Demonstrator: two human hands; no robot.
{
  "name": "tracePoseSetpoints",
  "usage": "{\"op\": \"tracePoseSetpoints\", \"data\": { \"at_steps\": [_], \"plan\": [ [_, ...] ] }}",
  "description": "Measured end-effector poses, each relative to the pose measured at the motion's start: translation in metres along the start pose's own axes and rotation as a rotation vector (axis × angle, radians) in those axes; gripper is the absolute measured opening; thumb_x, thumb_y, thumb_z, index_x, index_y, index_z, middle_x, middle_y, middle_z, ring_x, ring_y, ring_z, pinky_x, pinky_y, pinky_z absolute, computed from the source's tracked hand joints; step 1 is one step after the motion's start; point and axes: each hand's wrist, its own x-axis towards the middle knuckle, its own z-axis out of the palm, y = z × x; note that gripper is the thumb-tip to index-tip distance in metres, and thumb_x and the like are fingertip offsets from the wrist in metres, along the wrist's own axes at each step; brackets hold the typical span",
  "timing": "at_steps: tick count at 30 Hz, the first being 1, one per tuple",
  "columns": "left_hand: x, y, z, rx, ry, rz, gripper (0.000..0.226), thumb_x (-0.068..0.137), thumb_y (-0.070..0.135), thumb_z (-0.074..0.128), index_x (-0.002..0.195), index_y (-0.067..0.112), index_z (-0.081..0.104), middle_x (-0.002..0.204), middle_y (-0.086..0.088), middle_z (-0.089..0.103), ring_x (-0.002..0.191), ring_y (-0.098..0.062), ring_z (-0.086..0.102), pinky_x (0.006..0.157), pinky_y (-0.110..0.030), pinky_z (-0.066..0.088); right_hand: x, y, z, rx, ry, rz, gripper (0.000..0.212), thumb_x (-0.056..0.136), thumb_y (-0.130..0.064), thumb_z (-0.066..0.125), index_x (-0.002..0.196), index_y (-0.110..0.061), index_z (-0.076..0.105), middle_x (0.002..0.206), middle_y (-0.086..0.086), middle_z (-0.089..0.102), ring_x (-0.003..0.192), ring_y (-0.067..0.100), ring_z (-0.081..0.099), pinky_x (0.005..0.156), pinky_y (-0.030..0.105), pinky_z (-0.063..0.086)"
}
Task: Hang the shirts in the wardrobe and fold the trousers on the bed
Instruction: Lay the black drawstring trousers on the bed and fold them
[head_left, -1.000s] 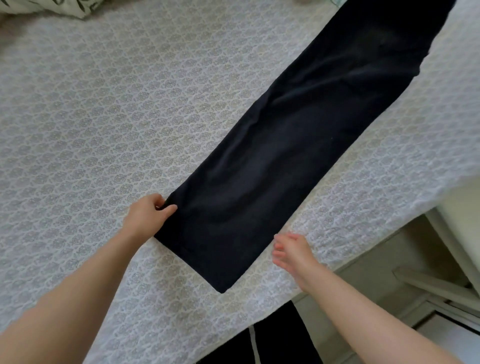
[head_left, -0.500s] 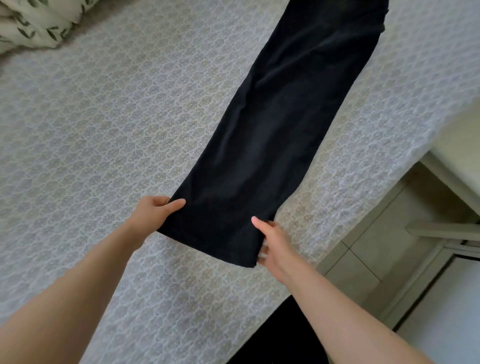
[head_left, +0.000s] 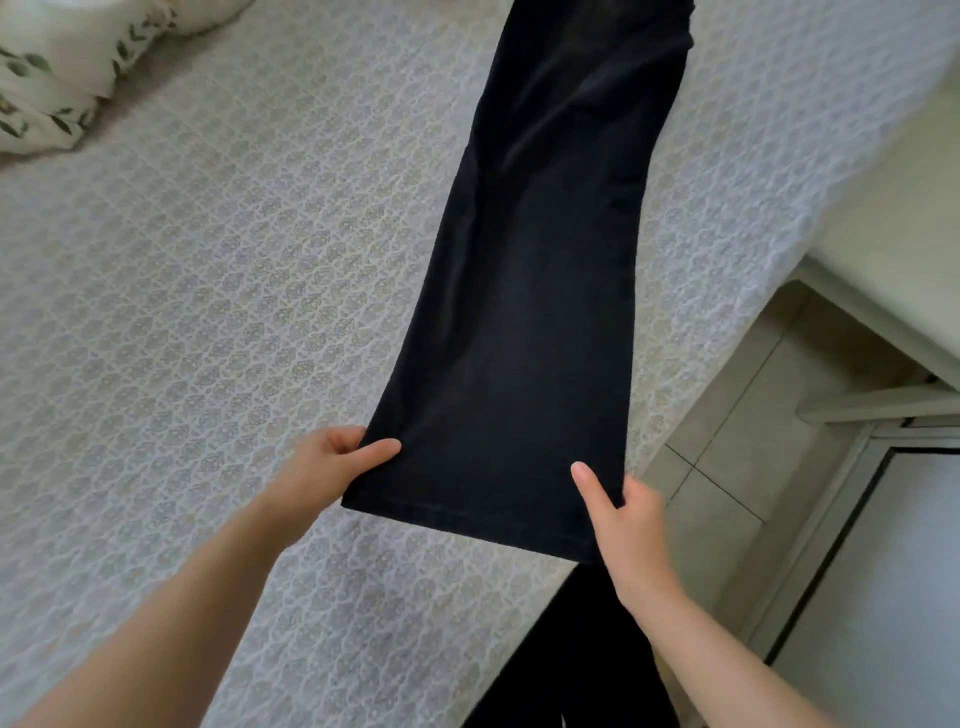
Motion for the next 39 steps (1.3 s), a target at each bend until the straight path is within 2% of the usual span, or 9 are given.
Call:
{"op": "tracePoseSetpoints", "data": {
  "at_steps": [3,6,11,15,18,22,32,37,39],
  "plan": [
    [-0.005,-0.015,0.021,0.002,0.004,0.018,0.038,0.085,0.036,0.073,0.091,-0.001,0.073,0.09,-0.014,0.075,0.086,-0.029,0.073,0.08,-0.032,0.06,-0.005,0.016,-0.018,0.006,0.026,0.008,0.029,0.093,-0.037,0.064,0.068,-0.022,0.065,0.067,-0.015,0.067,0.061,-0.001,0.062,0.058,0.012,0.049],
    [0.008,-0.039,0.03,0.152,0.245,0.011,0.046,0.09,0.031,0.072,0.075,-0.011,0.06,0.065,-0.015,0.061,0.061,-0.028,0.056,0.059,-0.031,0.046,0.005,0.058,-0.011,-0.151,-0.025,0.271,0.043,0.097,-0.023,0.058,0.056,-0.02,0.045,0.047,-0.008,0.044,0.046,0.01,0.046,0.057,0.023,0.048],
    [0.036,-0.039,0.027,0.652,0.207,-0.202,0.024,0.093,0.036,0.063,0.091,0.012,0.066,0.078,-0.006,0.069,0.071,-0.019,0.065,0.058,-0.028,0.047,0.019,0.084,-0.001,-0.411,-0.2,0.461,0.028,0.094,-0.018,0.053,0.067,-0.013,0.059,0.057,0.003,0.065,0.052,0.015,0.061,0.058,0.031,0.054],
    [0.042,-0.015,0.035,1.089,0.287,-0.26,0.044,0.086,0.037,0.066,0.117,0.016,0.043,0.115,-0.001,0.053,0.105,-0.026,0.057,0.084,-0.037,0.049,0.05,0.045,0.0,-0.396,-0.023,0.31,0.019,0.093,-0.018,0.048,0.075,-0.013,0.054,0.071,0.008,0.064,0.063,0.024,0.06,0.065,0.042,0.054],
    [0.056,0.005,0.045,1.181,0.425,0.106,0.064,0.085,0.02,0.061,0.14,0.016,0.028,0.14,-0.008,0.036,0.124,-0.031,0.042,0.098,-0.041,0.042,0.089,0.007,0.002,-0.34,-0.002,0.248,0.015,0.096,-0.021,0.047,0.091,-0.01,0.057,0.083,0.006,0.065,0.076,0.024,0.064,0.074,0.043,0.057],
    [0.084,0.032,0.072,1.321,0.221,0.468,0.071,0.096,0.026,0.051,0.157,0.022,0.015,0.163,-0.001,0.013,0.151,-0.026,0.009,0.122,-0.04,0.018,0.14,-0.034,0.002,-0.132,-0.044,0.258,0.022,0.098,-0.026,0.049,0.11,-0.012,0.062,0.105,0.013,0.069,0.097,0.027,0.067,0.09,0.048,0.055],
    [0.139,0.047,0.101,1.418,0.133,0.45,0.075,0.101,0.055,0.034,0.156,0.033,-0.012,0.165,0.001,-0.018,0.151,-0.033,-0.011,0.122,-0.052,0.01,0.176,-0.067,0.001,-0.073,-0.182,0.138,0.033,0.089,-0.025,0.062,0.121,-0.02,0.061,0.129,0.002,0.059,0.111,0.02,0.061,0.096,0.039,0.052],
    [0.139,0.041,0.108,1.528,0.158,0.437,0.087,0.097,0.063,0.03,0.147,0.029,-0.032,0.162,-0.007,-0.027,0.15,-0.039,-0.015,0.12,-0.058,0.011,0.18,-0.061,-0.012,-0.208,-0.084,0.093,0.027,0.092,-0.016,0.059,0.081,0.008,0.053,0.075,0.024,0.058,0.071,0.041,0.056,0.067,0.039,0.053],
    [0.138,0.041,0.109,1.556,0.157,0.428,0.089,0.096,0.065,0.028,0.145,0.028,-0.036,0.16,-0.008,-0.03,0.149,-0.04,-0.016,0.12,-0.058,0.012,0.182,-0.052,-0.022,-0.23,-0.059,0.135,0.03,0.091,-0.016,0.06,0.084,0.013,0.058,0.081,0.027,0.064,0.077,0.045,0.062,0.073,0.043,0.057]
  ]
}}
